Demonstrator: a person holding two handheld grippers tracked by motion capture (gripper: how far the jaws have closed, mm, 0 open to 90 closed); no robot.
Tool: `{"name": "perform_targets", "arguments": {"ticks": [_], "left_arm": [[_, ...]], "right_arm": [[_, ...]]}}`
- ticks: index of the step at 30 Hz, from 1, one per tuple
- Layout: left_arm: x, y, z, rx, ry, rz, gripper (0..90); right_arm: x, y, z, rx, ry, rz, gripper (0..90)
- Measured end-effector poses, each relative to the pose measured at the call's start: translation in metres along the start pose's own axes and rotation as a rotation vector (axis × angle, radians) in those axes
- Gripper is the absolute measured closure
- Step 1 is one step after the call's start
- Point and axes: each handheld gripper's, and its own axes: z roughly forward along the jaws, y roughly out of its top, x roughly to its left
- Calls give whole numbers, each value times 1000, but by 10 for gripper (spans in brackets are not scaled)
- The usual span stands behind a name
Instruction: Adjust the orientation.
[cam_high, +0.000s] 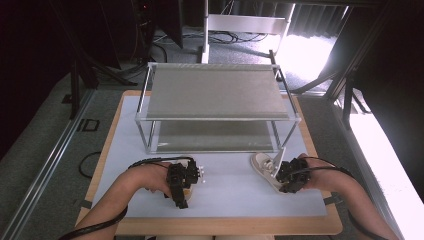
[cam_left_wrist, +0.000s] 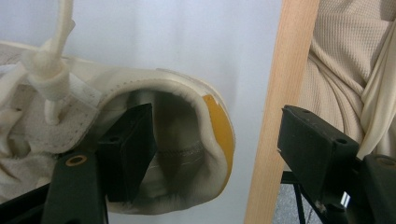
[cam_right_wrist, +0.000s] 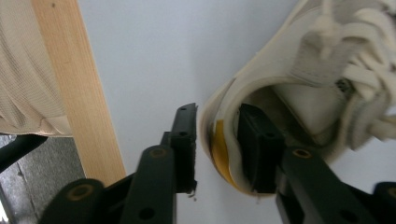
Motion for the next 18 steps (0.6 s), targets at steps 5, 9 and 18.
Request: {"name": "perform_targets", "arguments": {"ticks": [5,9,18], "left_arm": [[0,0,-1,-2,5,4,271],[0,-1,-3,-7,9,3,271],[-2,2,-4,-11,10,23,271]], "right_arm": [[0,8,1,11,27,37,783],[1,16,-2,-27,58,76,782],[12,48,-8,-118,78,49,709]]}}
